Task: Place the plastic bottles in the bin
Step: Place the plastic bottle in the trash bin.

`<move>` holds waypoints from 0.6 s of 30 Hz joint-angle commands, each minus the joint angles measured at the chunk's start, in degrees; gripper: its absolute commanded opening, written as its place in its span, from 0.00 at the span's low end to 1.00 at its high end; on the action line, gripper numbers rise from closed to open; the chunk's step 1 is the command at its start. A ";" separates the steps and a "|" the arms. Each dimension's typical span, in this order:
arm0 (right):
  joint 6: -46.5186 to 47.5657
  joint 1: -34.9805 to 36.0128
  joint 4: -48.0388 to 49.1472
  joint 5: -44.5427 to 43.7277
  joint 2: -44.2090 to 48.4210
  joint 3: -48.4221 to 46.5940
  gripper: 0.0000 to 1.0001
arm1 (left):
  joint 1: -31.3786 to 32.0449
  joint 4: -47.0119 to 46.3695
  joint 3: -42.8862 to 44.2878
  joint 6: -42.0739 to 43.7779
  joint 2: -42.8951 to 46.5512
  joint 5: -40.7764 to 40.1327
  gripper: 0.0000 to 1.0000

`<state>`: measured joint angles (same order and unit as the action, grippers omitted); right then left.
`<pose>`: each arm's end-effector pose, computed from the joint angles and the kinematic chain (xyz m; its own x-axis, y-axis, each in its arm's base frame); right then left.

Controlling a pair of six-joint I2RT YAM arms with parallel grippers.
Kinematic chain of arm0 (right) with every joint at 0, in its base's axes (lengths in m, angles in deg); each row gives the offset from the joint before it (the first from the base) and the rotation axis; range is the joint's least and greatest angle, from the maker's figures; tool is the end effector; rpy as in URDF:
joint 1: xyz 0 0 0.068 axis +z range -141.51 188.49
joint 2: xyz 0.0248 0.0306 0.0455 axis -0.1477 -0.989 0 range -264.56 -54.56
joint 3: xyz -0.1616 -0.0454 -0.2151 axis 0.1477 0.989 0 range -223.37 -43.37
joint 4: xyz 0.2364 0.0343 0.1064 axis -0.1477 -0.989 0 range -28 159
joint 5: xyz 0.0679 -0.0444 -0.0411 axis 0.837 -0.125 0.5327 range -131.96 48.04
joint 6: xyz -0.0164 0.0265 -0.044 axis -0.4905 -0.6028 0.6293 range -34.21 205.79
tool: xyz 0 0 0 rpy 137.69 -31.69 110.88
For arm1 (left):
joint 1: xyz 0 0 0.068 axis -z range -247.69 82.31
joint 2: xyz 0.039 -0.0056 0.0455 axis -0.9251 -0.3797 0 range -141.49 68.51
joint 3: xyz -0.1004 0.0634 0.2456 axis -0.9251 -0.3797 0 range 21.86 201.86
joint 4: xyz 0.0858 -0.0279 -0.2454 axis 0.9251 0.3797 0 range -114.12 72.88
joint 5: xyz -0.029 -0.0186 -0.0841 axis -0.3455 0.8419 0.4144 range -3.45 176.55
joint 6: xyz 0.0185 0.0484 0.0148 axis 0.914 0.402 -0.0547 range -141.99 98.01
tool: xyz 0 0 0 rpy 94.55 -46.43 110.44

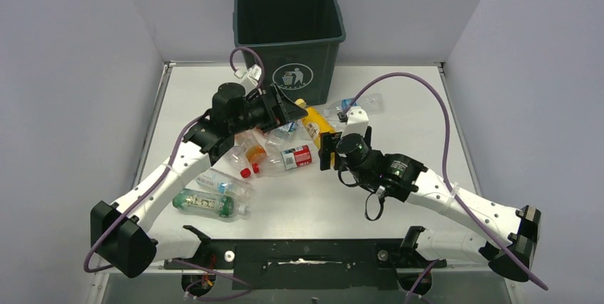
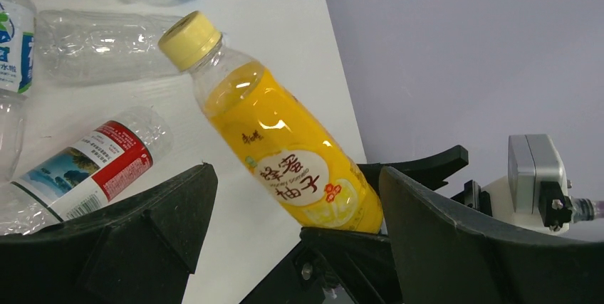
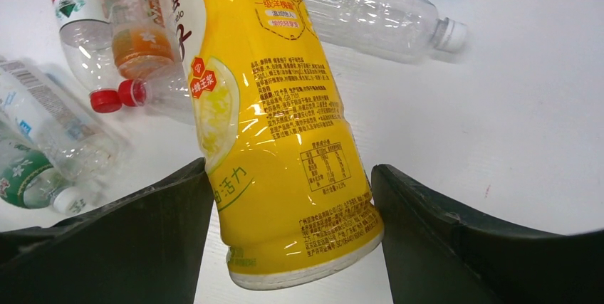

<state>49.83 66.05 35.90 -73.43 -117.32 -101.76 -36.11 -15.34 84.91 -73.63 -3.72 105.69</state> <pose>0.1395 0.1850 0.3259 -0.5565 0.0584 -0.8288 -0.2110 0.9549 0.2090 0.2436 -0.1634 0.3518 -0.7591 -0.4028 -0.5113 0.2661 0.5248 -0.8085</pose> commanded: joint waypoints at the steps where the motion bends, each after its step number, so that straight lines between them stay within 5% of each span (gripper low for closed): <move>1: -2.37 -2.00 0.08 -2.48 1.33 -1.45 0.56 | 0.32 1.12 3.38 1.61 0.78 -1.45 0.85; 18: 1.92 -1.85 9.71 4.30 4.57 1.08 0.56 | 3.31 -7.91 -0.82 -3.65 -1.96 -2.33 0.85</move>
<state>50.28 63.96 39.83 -70.76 -113.25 -100.86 -34.02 -17.42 84.03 -75.79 -4.84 104.42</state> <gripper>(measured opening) 0.751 0.849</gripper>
